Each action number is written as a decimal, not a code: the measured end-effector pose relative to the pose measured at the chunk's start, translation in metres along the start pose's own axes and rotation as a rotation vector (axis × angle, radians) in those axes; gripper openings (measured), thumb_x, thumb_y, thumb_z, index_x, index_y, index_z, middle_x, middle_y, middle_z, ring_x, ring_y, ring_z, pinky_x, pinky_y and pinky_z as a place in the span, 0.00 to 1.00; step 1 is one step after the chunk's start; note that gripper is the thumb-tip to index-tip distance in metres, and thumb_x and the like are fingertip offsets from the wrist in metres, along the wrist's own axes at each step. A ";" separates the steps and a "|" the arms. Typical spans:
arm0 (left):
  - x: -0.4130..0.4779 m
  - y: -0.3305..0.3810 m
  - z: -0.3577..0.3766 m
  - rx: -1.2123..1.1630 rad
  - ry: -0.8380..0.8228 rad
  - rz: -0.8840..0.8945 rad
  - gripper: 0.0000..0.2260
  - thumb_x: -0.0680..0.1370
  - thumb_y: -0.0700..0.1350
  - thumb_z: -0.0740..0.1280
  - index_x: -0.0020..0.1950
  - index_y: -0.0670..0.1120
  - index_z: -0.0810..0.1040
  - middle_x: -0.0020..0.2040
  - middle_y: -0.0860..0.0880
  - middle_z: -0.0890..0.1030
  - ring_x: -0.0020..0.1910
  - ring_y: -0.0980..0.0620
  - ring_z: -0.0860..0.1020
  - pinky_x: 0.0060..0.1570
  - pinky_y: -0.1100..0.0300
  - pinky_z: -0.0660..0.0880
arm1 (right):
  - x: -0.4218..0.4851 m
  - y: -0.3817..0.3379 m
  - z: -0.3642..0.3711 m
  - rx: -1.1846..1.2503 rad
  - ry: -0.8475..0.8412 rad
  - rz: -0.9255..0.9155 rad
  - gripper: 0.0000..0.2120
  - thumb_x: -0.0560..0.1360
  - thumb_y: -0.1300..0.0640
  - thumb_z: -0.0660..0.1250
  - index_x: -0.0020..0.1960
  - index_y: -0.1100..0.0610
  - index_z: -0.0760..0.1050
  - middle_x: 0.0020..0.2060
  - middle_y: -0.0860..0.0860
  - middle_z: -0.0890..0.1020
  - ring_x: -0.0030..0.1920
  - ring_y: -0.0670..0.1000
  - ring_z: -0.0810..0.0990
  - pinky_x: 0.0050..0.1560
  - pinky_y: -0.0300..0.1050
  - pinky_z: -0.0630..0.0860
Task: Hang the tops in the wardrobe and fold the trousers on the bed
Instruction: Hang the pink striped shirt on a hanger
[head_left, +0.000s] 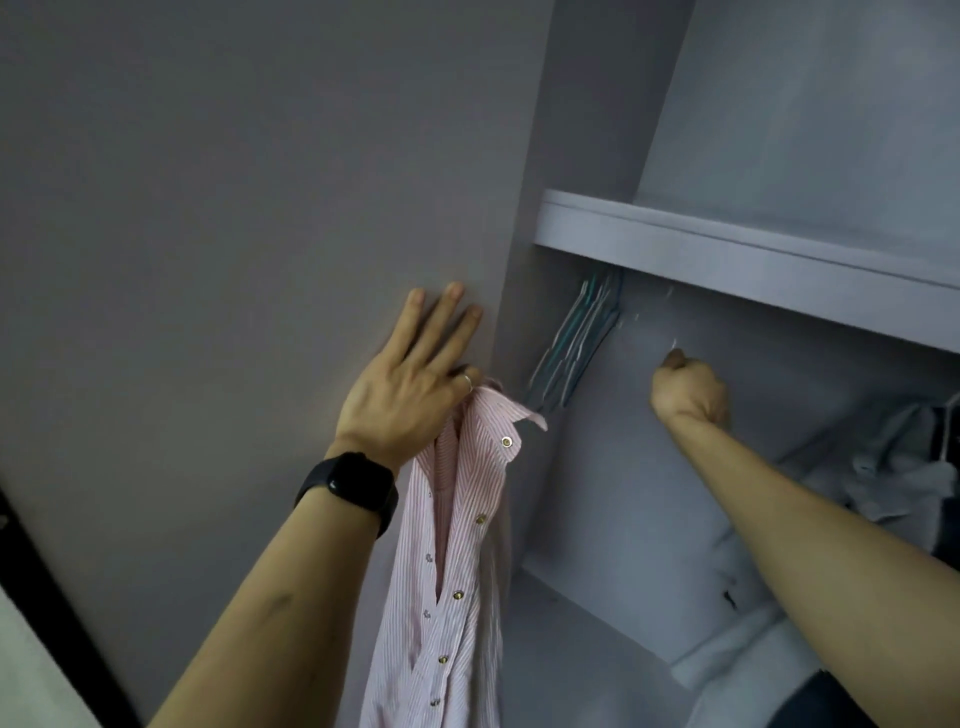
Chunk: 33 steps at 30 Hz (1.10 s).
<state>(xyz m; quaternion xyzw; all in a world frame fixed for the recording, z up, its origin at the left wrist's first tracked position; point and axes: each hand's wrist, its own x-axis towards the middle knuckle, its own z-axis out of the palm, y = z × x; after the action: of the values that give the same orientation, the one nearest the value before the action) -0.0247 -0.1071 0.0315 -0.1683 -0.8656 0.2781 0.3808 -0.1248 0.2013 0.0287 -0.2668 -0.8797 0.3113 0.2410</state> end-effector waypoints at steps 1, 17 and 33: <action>0.001 -0.001 -0.002 -0.014 0.006 0.005 0.22 0.84 0.49 0.47 0.65 0.54 0.78 0.82 0.40 0.51 0.80 0.33 0.45 0.74 0.35 0.30 | -0.002 0.005 -0.013 0.002 0.010 -0.006 0.27 0.84 0.44 0.49 0.64 0.60 0.79 0.63 0.64 0.79 0.62 0.66 0.78 0.60 0.56 0.73; -0.021 0.068 -0.084 -0.733 -0.224 0.092 0.11 0.83 0.54 0.58 0.57 0.53 0.77 0.82 0.54 0.55 0.61 0.42 0.77 0.43 0.47 0.80 | -0.147 0.162 -0.188 0.601 -0.370 0.189 0.24 0.79 0.47 0.68 0.26 0.52 0.73 0.20 0.45 0.66 0.23 0.44 0.63 0.31 0.41 0.61; -0.116 0.192 -0.141 -0.834 0.035 0.428 0.12 0.77 0.37 0.62 0.52 0.41 0.85 0.56 0.44 0.83 0.57 0.42 0.82 0.50 0.55 0.82 | -0.260 0.281 -0.199 0.509 -0.782 0.082 0.21 0.72 0.34 0.65 0.55 0.48 0.79 0.42 0.43 0.86 0.42 0.43 0.84 0.42 0.33 0.76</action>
<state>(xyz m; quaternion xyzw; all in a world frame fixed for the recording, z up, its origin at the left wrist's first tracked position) 0.1720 0.0357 -0.0727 -0.4863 -0.8428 -0.0241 0.2292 0.2748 0.3106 -0.0910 -0.0965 -0.7889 0.6036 -0.0632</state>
